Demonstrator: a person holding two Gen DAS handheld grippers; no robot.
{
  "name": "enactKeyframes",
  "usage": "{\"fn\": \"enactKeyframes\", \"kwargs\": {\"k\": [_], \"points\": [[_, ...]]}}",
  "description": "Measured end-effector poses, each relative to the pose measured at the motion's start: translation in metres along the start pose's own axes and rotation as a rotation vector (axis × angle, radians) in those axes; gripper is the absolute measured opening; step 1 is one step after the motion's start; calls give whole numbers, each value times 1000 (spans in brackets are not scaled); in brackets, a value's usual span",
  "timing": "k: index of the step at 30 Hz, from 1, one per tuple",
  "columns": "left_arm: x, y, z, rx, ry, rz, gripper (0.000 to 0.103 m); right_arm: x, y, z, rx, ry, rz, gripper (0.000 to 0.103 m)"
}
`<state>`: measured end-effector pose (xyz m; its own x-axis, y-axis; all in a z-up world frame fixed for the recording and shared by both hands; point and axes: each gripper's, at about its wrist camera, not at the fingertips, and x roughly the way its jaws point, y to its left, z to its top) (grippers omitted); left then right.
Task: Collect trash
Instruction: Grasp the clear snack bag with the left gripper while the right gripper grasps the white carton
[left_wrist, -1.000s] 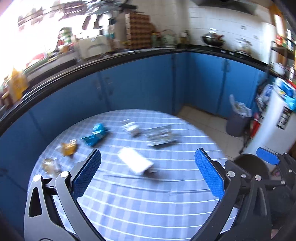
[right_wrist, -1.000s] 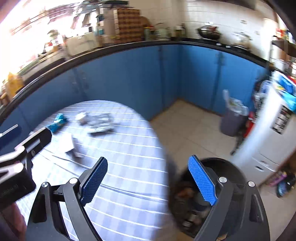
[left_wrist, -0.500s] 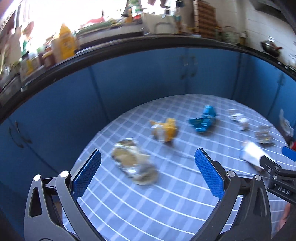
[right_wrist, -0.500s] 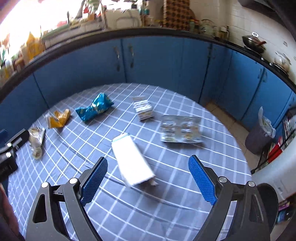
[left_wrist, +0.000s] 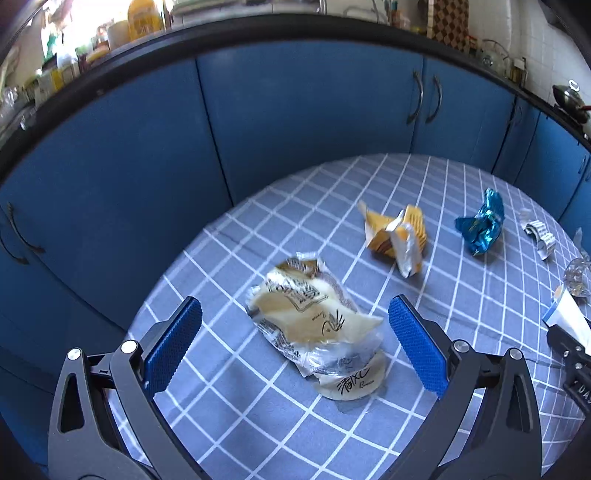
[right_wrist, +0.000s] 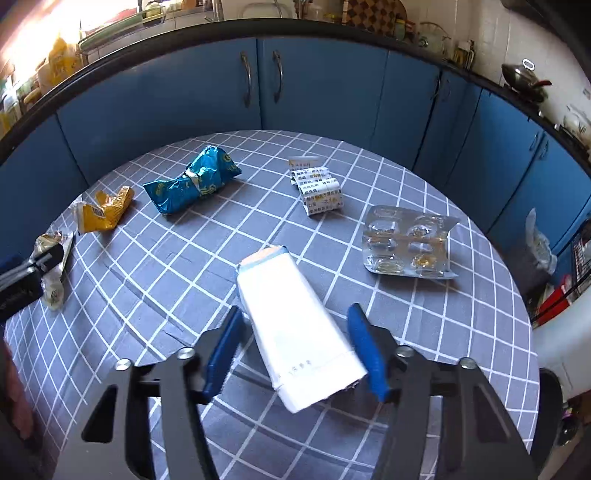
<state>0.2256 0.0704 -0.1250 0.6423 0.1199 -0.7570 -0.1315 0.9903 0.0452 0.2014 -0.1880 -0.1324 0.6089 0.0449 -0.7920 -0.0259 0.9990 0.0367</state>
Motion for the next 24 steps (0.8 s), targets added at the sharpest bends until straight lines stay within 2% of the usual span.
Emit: {"fn": "enactKeyframes", "kwargs": {"k": [1, 2, 3, 4, 5, 10, 17, 24], "points": [[3, 1, 0, -9, 15, -7, 90, -1, -1, 0, 3, 0, 3, 45], [5, 2, 0, -15, 23, -18, 78, -1, -1, 0, 1, 0, 7, 36], [6, 5, 0, -28, 34, -36, 74, -2, -1, 0, 2, 1, 14, 32], [7, 6, 0, -35, 39, -40, 71, -3, -2, -1, 11, 2, 38, 32], [8, 7, 0, -44, 44, -51, 59, -4, -4, -1, 22, 0, 56, 31], [-7, 11, -5, -72, 34, -82, 39, -16, -11, -6, 30, -22, 52, 31], [-40, 4, -16, -65, 0, -108, 38, -48, -25, -15, 40, -63, 45, 31], [-75, -26, -23, -19, -38, -152, 38, -79, -52, -28, 76, -91, 34, 31]]}}
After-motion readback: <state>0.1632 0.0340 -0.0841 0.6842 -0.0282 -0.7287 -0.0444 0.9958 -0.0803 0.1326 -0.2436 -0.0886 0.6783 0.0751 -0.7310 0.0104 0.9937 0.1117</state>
